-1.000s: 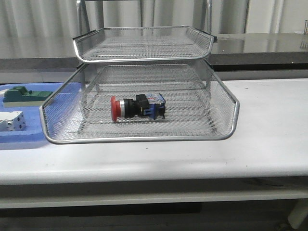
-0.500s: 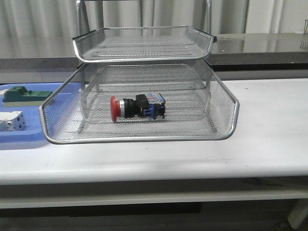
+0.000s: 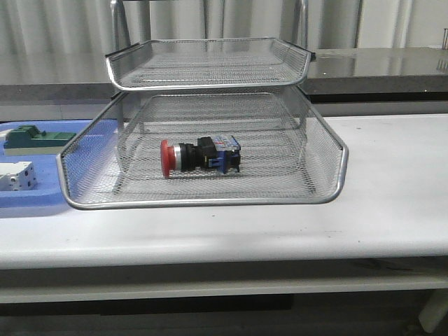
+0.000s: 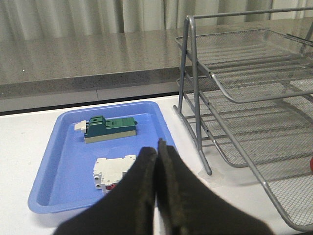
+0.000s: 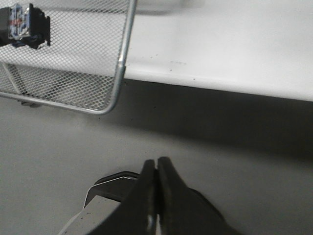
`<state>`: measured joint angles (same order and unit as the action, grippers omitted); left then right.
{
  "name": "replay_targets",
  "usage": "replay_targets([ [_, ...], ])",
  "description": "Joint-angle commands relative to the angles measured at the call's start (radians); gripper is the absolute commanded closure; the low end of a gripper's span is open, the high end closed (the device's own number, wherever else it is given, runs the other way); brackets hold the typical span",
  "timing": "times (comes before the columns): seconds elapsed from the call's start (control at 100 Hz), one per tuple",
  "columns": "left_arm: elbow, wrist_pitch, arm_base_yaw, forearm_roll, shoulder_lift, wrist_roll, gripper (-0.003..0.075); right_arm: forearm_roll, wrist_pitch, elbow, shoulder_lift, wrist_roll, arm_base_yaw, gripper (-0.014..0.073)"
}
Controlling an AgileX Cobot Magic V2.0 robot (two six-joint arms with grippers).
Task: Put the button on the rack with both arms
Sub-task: 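Move the right gripper to the front edge of the middle tier, then push the middle tier back into the rack with the right gripper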
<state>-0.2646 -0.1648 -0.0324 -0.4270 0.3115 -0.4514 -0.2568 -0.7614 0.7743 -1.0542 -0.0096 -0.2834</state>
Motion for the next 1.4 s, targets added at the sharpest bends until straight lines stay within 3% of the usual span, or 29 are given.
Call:
replay_targets([
  [0.0,-0.026,0.078,0.003,-0.015,0.007,0.009,0.0741,-0.036,0.079,0.033,-0.036,-0.017,-0.051,0.0662],
  [0.29,-0.026,0.078,0.003,-0.015,0.007,0.009,0.0741,-0.083,0.139,0.033,-0.175,-0.017,-0.241,0.0662],
  [0.78,-0.026,0.078,0.003,-0.015,0.007,0.009,0.0741,-0.092,0.222,0.101,-0.403,-0.017,-0.442,0.0662],
  [1.08,-0.026,0.078,0.003,-0.015,0.007,0.009,0.0741,-0.061,0.232,0.216,-0.559,-0.017,-0.498,0.0662],
  [1.39,-0.026,0.078,0.003,-0.015,0.007,0.009,0.0741,0.077,0.237,0.3,-0.629,-0.017,-0.5,0.0662],
])
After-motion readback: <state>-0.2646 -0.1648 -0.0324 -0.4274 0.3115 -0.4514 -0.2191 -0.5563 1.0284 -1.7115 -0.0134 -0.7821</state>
